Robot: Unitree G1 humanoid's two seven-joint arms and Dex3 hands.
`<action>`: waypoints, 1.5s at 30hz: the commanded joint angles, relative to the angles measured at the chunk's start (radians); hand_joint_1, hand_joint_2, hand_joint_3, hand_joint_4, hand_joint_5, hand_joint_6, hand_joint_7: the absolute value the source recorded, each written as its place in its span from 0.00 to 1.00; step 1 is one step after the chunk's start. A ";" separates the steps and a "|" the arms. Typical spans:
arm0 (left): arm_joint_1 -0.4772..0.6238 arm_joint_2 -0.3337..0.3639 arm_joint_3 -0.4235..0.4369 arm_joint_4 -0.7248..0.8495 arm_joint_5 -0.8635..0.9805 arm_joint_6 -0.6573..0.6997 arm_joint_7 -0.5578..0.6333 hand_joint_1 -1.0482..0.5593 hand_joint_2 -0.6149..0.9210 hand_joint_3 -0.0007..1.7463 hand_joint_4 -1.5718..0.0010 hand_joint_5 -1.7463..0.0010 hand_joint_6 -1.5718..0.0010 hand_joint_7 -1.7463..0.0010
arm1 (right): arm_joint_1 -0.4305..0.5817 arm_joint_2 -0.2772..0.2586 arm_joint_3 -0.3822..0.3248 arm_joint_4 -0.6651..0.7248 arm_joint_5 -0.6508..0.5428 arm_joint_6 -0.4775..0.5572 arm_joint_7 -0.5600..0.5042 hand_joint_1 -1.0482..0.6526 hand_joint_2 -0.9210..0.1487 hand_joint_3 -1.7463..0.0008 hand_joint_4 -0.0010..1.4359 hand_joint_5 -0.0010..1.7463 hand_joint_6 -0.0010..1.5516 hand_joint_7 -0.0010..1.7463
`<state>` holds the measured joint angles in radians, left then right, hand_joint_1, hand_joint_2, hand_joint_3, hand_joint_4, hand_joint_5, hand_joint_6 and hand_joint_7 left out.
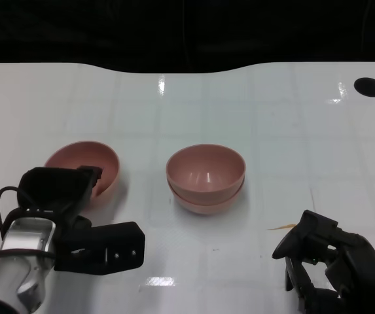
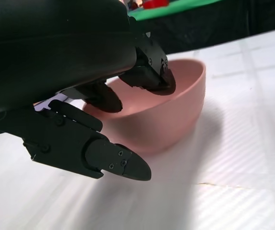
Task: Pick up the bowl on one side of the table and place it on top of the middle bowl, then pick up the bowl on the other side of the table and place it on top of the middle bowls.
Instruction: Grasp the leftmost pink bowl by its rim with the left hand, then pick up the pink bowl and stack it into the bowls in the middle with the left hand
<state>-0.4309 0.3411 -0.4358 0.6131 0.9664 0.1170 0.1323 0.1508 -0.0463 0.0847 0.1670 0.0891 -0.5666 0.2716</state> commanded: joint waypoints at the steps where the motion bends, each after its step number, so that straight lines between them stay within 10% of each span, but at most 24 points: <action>1: -0.058 -0.001 -0.018 0.101 -0.023 -0.033 0.045 0.43 0.99 0.01 0.47 0.89 0.61 0.97 | 0.005 -0.005 -0.007 -0.012 0.008 -0.010 0.001 0.49 0.37 0.34 0.56 1.00 0.47 0.87; 10: -0.120 -0.009 -0.050 0.313 -0.085 -0.199 0.244 0.45 1.00 0.01 0.37 0.54 0.26 0.97 | 0.011 -0.007 -0.009 -0.020 0.009 -0.009 0.002 0.50 0.37 0.33 0.56 1.00 0.47 0.87; 11: -0.123 -0.013 -0.054 0.330 -0.086 -0.213 0.275 0.47 0.99 0.06 0.40 0.23 0.26 0.80 | 0.012 -0.009 -0.011 -0.021 0.012 -0.008 0.004 0.50 0.37 0.33 0.56 1.00 0.47 0.87; 14: -0.127 -0.019 -0.062 0.360 -0.088 -0.250 0.354 0.50 1.00 0.12 0.43 0.02 0.53 0.15 | 0.015 -0.011 -0.014 -0.025 0.014 -0.002 0.004 0.50 0.37 0.34 0.56 1.00 0.47 0.87; 34: -0.099 0.026 -0.050 0.132 -0.130 -0.240 0.334 0.53 0.98 0.11 0.47 0.00 0.63 0.01 | 0.000 -0.013 -0.026 0.004 0.025 -0.018 0.020 0.50 0.34 0.36 0.55 1.00 0.47 0.85; 45: -0.067 0.065 0.002 -0.156 -0.167 -0.237 0.194 0.53 0.84 0.39 0.44 0.00 0.60 0.00 | -0.003 -0.014 -0.025 0.003 0.023 -0.009 0.020 0.50 0.34 0.37 0.54 1.00 0.47 0.84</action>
<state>-0.5046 0.3857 -0.4513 0.4891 0.8142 -0.1105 0.3521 0.1518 -0.0475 0.0747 0.1735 0.1064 -0.5749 0.2910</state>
